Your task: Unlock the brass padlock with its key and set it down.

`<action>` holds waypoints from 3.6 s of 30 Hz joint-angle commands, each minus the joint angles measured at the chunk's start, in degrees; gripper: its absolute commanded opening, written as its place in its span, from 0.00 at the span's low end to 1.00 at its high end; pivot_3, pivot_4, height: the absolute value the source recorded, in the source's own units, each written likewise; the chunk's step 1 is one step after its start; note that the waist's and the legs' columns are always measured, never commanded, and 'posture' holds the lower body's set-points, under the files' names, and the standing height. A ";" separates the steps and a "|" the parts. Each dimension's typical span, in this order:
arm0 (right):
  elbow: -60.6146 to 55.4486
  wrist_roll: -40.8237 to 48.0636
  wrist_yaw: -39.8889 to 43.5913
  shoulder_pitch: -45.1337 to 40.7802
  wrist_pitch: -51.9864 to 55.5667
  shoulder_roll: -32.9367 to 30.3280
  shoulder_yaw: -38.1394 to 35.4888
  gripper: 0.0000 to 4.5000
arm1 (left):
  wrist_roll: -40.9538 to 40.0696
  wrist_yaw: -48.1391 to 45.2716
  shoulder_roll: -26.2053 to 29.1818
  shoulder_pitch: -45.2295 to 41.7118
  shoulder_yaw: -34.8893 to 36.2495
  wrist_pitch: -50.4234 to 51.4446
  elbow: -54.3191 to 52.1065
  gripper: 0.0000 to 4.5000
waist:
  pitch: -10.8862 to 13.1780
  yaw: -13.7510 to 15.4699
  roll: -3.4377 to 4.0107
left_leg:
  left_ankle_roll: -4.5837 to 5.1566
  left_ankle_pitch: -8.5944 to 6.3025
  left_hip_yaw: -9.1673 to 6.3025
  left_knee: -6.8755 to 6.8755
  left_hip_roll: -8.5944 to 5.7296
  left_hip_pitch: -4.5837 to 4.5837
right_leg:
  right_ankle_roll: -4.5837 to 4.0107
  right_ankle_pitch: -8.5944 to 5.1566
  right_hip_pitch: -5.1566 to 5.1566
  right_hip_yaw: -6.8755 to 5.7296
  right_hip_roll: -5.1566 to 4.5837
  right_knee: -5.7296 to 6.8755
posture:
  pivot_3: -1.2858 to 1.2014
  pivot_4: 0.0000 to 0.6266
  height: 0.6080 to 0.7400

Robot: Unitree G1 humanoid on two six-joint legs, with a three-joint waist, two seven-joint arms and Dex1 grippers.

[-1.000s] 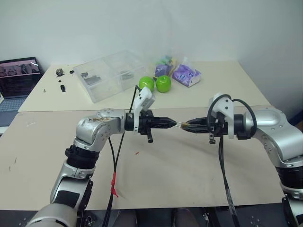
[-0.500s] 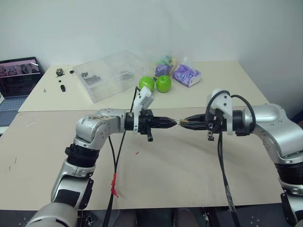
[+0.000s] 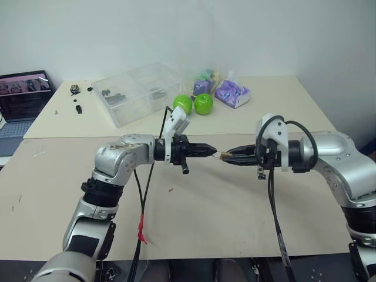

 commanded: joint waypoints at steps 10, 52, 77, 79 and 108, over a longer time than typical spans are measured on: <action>-1.45 0.72 -0.92 -2.54 -0.50 -0.56 -2.73 0.04 | 0.88 -0.57 -0.03 -1.57 0.01 -2.21 0.00 0.02 | 0.00 -0.05 0.00 | 0.00 0.00 0.00 -0.01 0.00 0.01 | 0.00 0.00 0.00 0.00 0.00 0.00 | 0.52 0.24 1.00; 8.84 -7.37 2.59 -2.37 -6.86 1.28 2.43 0.04 | 1.45 1.99 2.68 -0.44 3.20 -2.40 -1.02 0.02 | -0.01 -0.02 0.02 | -0.02 0.01 0.01 0.00 0.00 0.03 | 0.00 0.00 0.00 0.03 0.00 0.01 | 0.52 0.24 1.00; 13.87 -11.53 0.28 -8.26 -9.08 7.53 4.61 0.04 | 2.18 0.87 1.74 -1.08 0.87 -3.65 -0.03 0.02 | -0.02 -0.18 0.03 | -0.06 0.04 0.01 -0.01 0.00 0.03 | 0.00 0.00 -0.01 0.03 0.01 0.01 | 0.52 0.24 1.00; 13.68 -11.54 0.23 -8.11 -9.17 7.74 4.61 0.04 | 2.21 0.84 1.81 -1.01 0.85 -3.65 -0.11 0.02 | -0.02 -0.18 0.04 | -0.06 0.04 0.01 -0.01 0.00 0.04 | 0.00 0.00 -0.01 0.03 0.01 0.02 | 0.52 0.24 1.00; 16.41 -13.45 1.95 -10.14 -12.23 7.00 5.41 0.04 | 2.49 0.23 1.20 -1.58 0.92 -3.50 0.63 0.02 | -0.02 -0.20 0.05 | -0.06 0.03 0.01 -0.02 0.00 0.03 | 0.00 0.01 -0.02 0.03 0.01 0.02 | 0.52 0.24 1.00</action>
